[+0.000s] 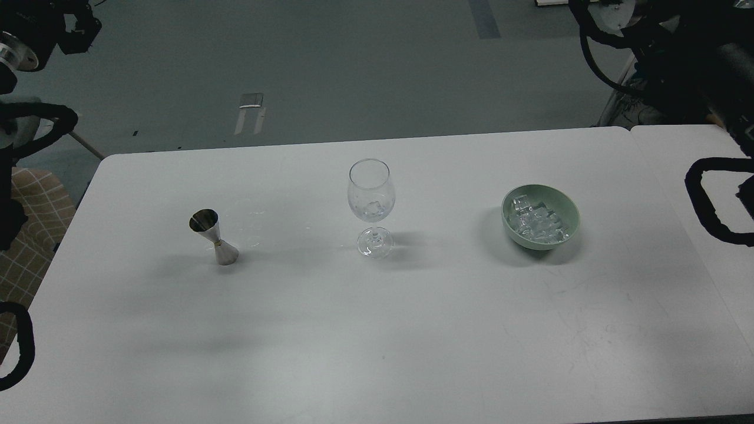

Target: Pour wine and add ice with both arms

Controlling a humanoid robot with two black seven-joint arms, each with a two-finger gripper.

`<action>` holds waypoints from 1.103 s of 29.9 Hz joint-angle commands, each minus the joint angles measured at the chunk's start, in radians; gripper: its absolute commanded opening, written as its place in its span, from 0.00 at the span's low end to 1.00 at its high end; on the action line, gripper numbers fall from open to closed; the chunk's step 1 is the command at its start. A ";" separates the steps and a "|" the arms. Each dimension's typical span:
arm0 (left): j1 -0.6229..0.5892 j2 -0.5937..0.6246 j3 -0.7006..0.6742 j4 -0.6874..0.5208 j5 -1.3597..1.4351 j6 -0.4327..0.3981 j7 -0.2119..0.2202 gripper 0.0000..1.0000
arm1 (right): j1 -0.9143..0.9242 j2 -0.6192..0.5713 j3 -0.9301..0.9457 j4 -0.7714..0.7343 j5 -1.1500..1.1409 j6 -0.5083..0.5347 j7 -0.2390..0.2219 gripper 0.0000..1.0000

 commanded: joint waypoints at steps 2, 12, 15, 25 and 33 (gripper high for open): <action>0.006 0.007 -0.003 -0.050 0.004 -0.003 0.013 0.98 | 0.007 0.018 0.001 -0.005 -0.002 0.003 0.000 1.00; -0.006 0.014 -0.014 -0.073 0.011 0.000 0.046 0.98 | 0.036 -0.011 0.001 0.000 0.000 0.005 0.000 1.00; -0.011 0.034 -0.014 -0.073 0.013 -0.001 0.040 0.98 | 0.036 -0.011 0.001 0.004 0.000 0.005 0.000 1.00; -0.009 0.080 -0.023 -0.083 -0.001 -0.003 0.037 0.98 | 0.044 -0.007 0.001 0.023 -0.002 0.003 0.000 1.00; -0.017 0.071 -0.025 -0.083 -0.001 -0.007 0.034 0.98 | 0.044 -0.022 0.001 0.023 -0.002 0.003 0.000 1.00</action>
